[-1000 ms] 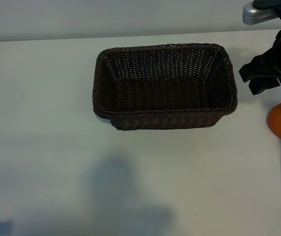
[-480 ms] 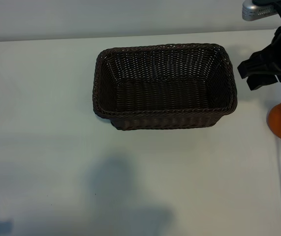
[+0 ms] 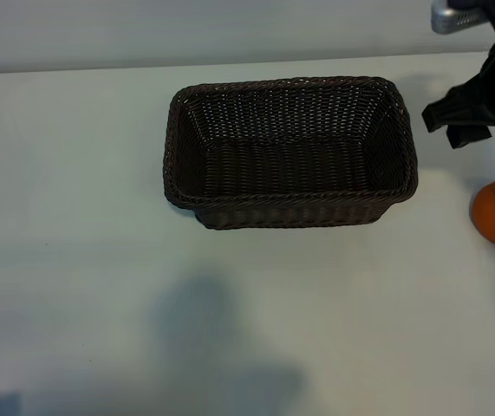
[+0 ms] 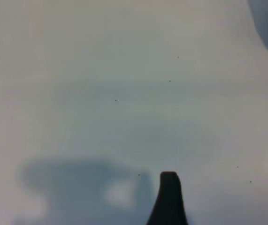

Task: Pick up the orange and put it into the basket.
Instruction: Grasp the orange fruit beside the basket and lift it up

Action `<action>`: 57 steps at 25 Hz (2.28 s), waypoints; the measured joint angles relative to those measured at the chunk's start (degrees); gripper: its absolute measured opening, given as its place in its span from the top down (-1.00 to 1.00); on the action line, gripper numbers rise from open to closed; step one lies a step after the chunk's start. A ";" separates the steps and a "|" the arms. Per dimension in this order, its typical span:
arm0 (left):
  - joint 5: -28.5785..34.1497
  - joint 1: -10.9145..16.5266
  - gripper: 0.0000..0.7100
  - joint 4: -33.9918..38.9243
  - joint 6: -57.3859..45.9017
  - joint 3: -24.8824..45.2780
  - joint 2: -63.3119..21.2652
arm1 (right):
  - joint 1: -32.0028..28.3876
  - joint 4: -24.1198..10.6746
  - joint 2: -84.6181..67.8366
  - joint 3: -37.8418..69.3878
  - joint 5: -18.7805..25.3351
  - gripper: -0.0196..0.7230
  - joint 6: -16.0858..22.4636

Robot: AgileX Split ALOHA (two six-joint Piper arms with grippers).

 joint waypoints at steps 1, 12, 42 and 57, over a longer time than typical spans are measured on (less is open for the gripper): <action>0.00 0.00 -0.68 0.00 0.07 0.00 -0.04 | 0.00 -0.54 0.68 0.00 0.00 -0.53 0.68; 0.00 -0.02 -0.67 0.00 0.13 0.00 -0.11 | -9.86 -2.84 9.31 0.00 -1.42 -0.53 4.81; 0.00 -0.02 -0.67 -0.10 -1.37 0.00 -0.11 | -14.16 1.66 19.12 -0.06 -0.15 -0.53 0.71; 0.00 -0.02 -0.67 -0.10 -1.37 0.00 -0.11 | -14.16 2.04 21.81 -0.42 -0.13 0.69 0.28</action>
